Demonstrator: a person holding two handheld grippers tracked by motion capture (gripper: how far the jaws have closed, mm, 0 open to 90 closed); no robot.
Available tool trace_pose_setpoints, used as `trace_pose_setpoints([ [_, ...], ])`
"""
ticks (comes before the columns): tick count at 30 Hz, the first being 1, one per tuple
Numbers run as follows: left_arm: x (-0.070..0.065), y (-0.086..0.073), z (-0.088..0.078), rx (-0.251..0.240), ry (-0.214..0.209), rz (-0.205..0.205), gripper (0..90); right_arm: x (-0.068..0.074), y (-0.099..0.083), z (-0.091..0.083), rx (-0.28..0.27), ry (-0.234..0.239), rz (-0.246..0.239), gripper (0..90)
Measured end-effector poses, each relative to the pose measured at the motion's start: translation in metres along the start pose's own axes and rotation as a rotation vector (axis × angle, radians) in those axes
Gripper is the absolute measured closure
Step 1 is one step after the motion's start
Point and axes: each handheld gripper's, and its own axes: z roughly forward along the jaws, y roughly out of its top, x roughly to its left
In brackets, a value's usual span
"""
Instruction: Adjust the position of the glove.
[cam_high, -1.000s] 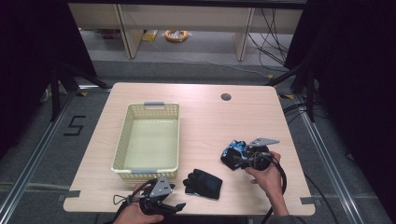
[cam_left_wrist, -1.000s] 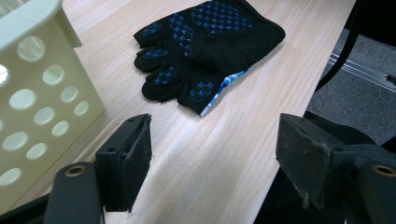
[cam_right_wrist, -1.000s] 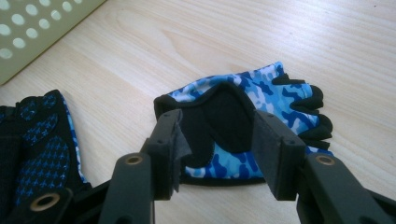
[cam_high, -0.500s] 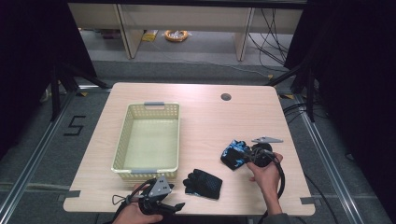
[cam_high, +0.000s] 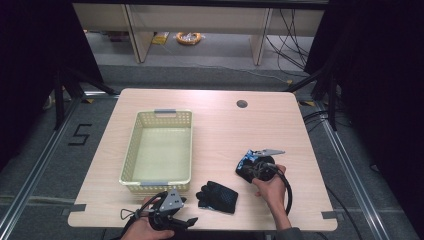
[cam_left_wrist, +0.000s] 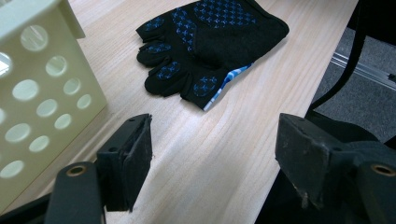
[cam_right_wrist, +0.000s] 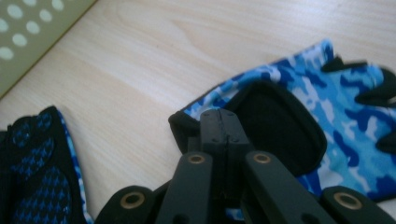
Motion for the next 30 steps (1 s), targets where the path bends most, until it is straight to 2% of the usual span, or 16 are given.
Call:
trace_pose_setpoints([
  [1, 0.000, 0.000, 0.000, 0.004, -0.002, 0.007, 27.0, 0.001, -0.001, -0.001, 0.023, -0.003, 0.008, 90.0],
  [2, 0.000, 0.000, 0.000, 0.003, 0.000, 0.007, 27.0, -0.001, -0.001, -0.001, 0.016, 0.008, -0.031, 90.0],
  [4, -0.002, -0.001, 0.000, -0.008, -0.001, -0.014, 27.0, -0.002, -0.004, -0.004, 0.039, 0.001, -0.063, 90.0],
  [7, -0.001, -0.001, -0.001, 0.002, 0.000, 0.000, 27.0, -0.004, -0.007, -0.009, 0.060, 0.006, -0.072, 90.0],
  [8, 0.000, -0.001, -0.002, 0.004, 0.004, -0.002, 27.0, -0.006, -0.008, -0.010, 0.057, -0.006, -0.094, 90.0],
  [9, 0.001, -0.001, -0.002, 0.007, 0.002, 0.003, 27.0, -0.007, -0.008, -0.012, 0.067, 0.002, -0.079, 90.0],
  [14, -0.001, -0.002, -0.002, 0.004, 0.001, -0.017, 27.0, -0.024, -0.012, -0.018, 0.078, -0.011, -0.121, 90.0],
  [15, -0.001, -0.002, -0.002, 0.004, 0.003, -0.015, 27.0, -0.022, -0.014, -0.022, 0.117, -0.032, -0.031, 90.0],
  [16, -0.002, -0.003, 0.000, -0.011, 0.002, -0.027, 27.0, -0.028, -0.013, -0.024, 0.121, -0.031, -0.015, 90.0],
  [17, -0.002, -0.003, 0.000, -0.011, 0.002, -0.027, 27.0, -0.029, -0.013, -0.024, 0.123, -0.045, -0.013, 90.0],
  [18, -0.001, -0.002, -0.002, 0.013, 0.000, 0.004, 27.1, -0.030, -0.013, -0.024, 0.120, -0.058, -0.007, 90.0],
  [22, -0.001, -0.003, -0.001, 0.008, 0.001, -0.008, 27.2, -0.032, -0.013, -0.019, 0.075, -0.070, 0.007, 90.0],
  [23, -0.001, -0.003, -0.001, 0.011, -0.007, -0.009, 27.2, -0.033, -0.011, -0.020, 0.096, -0.082, 0.006, 90.0],
  [25, -0.002, -0.003, 0.000, 0.011, 0.003, -0.008, 27.2, -0.033, -0.009, -0.018, 0.085, -0.088, 0.007, 90.0],
  [26, -0.002, -0.003, 0.000, 0.018, 0.001, 0.002, 27.2, -0.035, -0.007, -0.019, 0.111, -0.093, -0.003, 90.0],
  [30, -0.001, -0.003, 0.000, 0.017, 0.003, 0.020, 27.3, -0.037, -0.004, -0.016, 0.093, -0.103, -0.003, 90.0],
])
